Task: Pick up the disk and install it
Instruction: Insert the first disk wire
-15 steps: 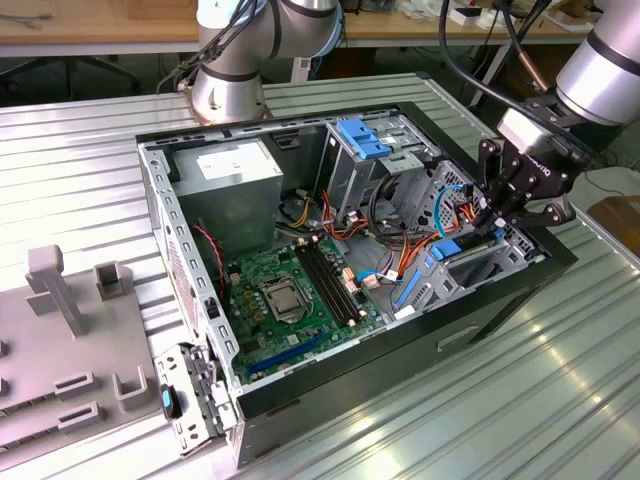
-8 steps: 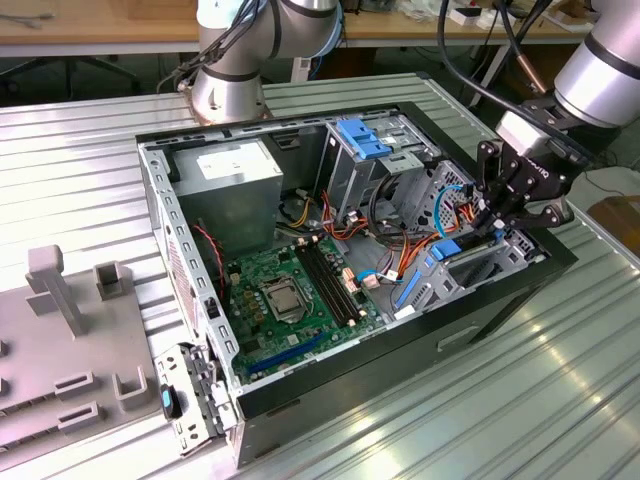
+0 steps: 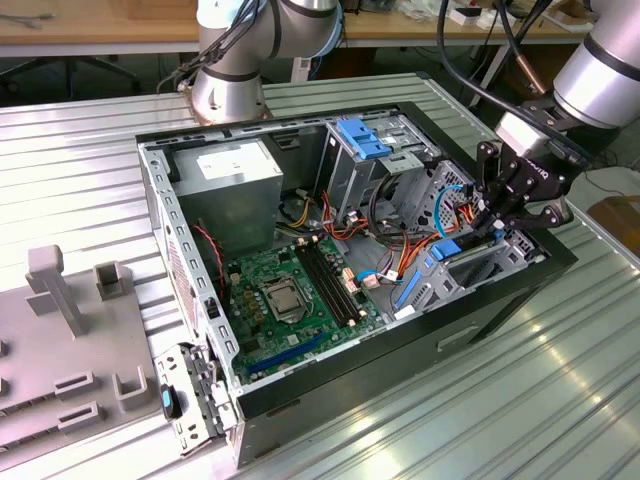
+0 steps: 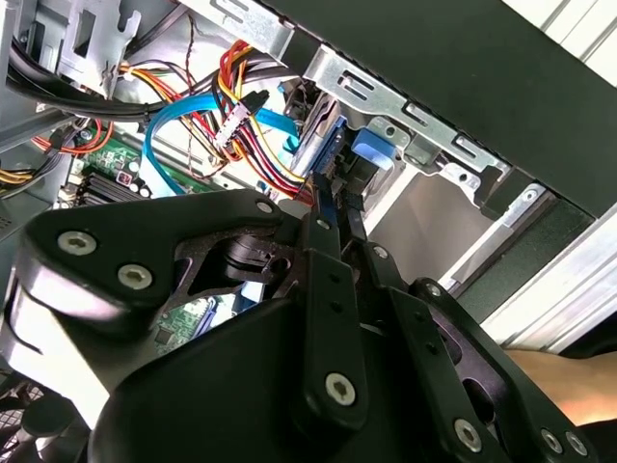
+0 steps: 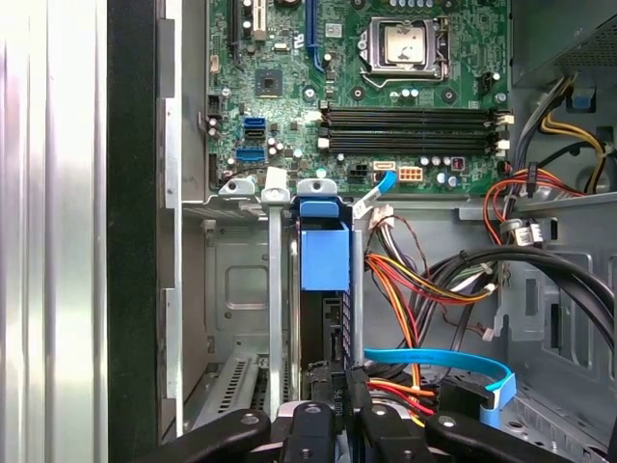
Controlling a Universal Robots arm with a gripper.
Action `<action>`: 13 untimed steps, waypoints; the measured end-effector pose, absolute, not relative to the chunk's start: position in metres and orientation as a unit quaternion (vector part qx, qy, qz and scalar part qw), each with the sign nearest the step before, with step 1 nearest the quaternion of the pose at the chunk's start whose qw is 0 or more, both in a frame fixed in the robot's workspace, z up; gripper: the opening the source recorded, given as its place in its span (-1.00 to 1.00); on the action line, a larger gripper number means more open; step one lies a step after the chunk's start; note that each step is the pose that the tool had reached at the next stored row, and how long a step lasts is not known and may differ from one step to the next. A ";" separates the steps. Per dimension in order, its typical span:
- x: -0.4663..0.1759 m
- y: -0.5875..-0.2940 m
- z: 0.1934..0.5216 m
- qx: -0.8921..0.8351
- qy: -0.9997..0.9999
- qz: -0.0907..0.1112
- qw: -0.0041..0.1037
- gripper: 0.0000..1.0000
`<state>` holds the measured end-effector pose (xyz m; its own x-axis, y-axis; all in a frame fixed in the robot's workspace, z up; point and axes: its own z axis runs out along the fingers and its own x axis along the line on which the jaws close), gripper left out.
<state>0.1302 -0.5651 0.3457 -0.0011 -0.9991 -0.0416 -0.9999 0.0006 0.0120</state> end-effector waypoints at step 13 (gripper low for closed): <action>0.130 -0.564 0.344 -0.707 0.707 0.019 0.010 -0.66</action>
<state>0.1302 -0.5644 0.3444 -0.0010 -0.9992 -0.0403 -0.9999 0.0005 0.0121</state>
